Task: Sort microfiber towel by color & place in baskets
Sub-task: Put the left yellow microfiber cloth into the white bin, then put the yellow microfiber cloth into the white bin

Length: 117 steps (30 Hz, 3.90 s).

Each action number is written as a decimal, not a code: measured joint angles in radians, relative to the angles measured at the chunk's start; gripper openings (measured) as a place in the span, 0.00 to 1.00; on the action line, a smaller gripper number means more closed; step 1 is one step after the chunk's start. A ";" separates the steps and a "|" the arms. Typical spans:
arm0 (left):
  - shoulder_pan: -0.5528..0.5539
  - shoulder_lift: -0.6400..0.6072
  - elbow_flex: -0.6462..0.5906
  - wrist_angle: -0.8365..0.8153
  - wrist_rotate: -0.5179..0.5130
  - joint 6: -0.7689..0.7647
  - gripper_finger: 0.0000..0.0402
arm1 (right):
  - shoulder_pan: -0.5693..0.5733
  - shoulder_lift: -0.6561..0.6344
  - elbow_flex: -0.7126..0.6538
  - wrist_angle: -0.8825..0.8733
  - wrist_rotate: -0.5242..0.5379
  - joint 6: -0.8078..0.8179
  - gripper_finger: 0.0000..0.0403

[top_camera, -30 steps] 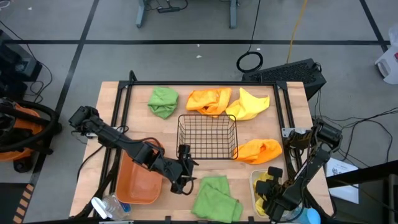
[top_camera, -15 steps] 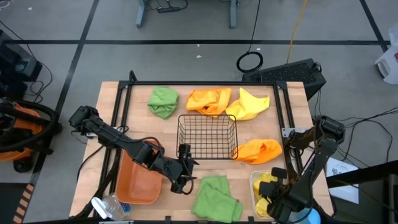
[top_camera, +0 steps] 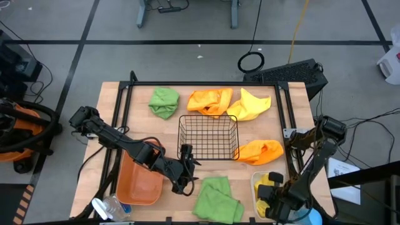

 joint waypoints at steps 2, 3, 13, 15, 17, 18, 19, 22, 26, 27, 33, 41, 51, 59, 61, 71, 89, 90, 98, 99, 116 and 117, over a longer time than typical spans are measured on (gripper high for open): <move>0.000 0.000 0.000 0.001 0.000 0.000 0.63 | -0.006 0.000 -0.057 0.069 0.001 0.000 0.00; 0.000 0.000 0.000 0.001 0.000 0.000 0.63 | -0.010 0.000 -0.086 0.108 0.002 0.006 0.00; 0.000 0.000 0.000 0.009 0.000 0.000 0.63 | -0.019 -0.053 -0.110 0.086 -0.006 -0.016 0.00; 0.000 0.000 0.000 0.010 0.000 0.000 0.63 | -0.019 -0.085 -0.072 0.039 -0.005 -0.014 0.00; 0.000 0.000 0.000 0.015 0.000 0.001 0.63 | -0.019 -0.120 -0.030 0.005 0.000 0.005 0.00; 0.001 0.000 0.000 0.019 -0.001 0.004 0.63 | -0.019 -0.133 -0.009 -0.023 0.004 0.011 0.00; 0.001 0.000 0.000 0.022 -0.001 0.007 0.63 | -0.023 -0.145 0.009 -0.050 0.005 0.015 0.00; 0.008 0.000 0.000 0.035 -0.037 0.024 0.63 | -0.044 -0.174 0.075 -0.139 0.034 0.032 0.00; 0.029 0.000 0.000 0.035 -0.058 0.063 0.63 | -0.111 -0.191 0.140 -0.308 0.124 0.028 0.00; 0.037 0.000 0.000 0.036 -0.057 0.072 0.63 | -0.136 -0.194 0.152 -0.355 0.136 0.027 0.00; 0.091 0.000 0.000 0.012 -0.058 0.082 0.63 | -0.335 -0.200 0.163 -0.554 0.091 -0.144 0.00; 0.147 0.000 0.000 -0.004 -0.058 0.077 0.63 | -0.669 -0.208 0.163 -0.628 0.194 -0.586 0.00; 0.158 0.001 0.000 -0.110 -0.171 0.003 0.63 | -1.138 -0.324 0.122 -0.389 0.235 -1.111 0.01; 0.158 0.001 0.000 -0.133 -0.224 -0.029 0.58 | -1.361 -0.325 0.008 -0.158 0.112 -1.274 0.18; 0.158 0.001 0.000 -0.133 -0.224 -0.029 0.57 | -1.388 -0.318 -0.022 -0.150 0.084 -1.275 0.27; 0.158 0.002 -0.012 -0.119 -0.229 -0.028 0.53 | -1.421 -0.326 -0.153 -0.021 0.220 -1.274 0.79; 0.158 0.002 -0.012 -0.103 -0.229 -0.019 0.53 | -1.492 -0.325 -0.235 0.122 0.186 -1.218 0.87; 0.158 0.002 -0.012 -0.102 -0.229 -0.019 0.53 | -1.492 -0.323 -0.238 0.127 0.186 -1.219 0.87; 0.158 0.002 -0.012 -0.095 -0.229 -0.021 0.53 | -1.492 -0.212 -0.243 0.159 0.181 -1.211 0.81; 0.158 0.002 -0.012 -0.095 -0.229 -0.020 0.53 | -1.492 -0.192 -0.243 0.160 0.180 -1.208 0.78; 0.159 0.002 -0.012 -0.050 -0.229 0.001 0.53 | -1.491 -0.073 -0.243 0.174 0.167 -1.157 0.07; 0.159 0.002 -0.012 -0.049 -0.229 0.001 0.53 | -1.491 -0.086 -0.244 0.167 0.163 -1.152 0.04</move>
